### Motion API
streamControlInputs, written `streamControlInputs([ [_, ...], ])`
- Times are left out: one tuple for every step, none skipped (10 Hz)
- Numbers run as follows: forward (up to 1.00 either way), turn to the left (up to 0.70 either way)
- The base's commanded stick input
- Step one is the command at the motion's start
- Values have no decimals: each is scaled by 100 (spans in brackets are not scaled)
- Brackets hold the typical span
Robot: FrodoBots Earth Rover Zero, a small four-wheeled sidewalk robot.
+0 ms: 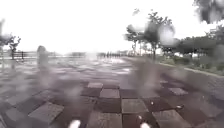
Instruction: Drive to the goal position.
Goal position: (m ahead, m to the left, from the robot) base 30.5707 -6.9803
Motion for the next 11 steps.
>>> streamControlInputs([
  [70,0],
  [70,0],
  [70,0],
  [70,0],
  [70,0],
  [70,0],
  [70,0],
  [70,0],
  [70,0],
  [70,0],
  [70,0],
])
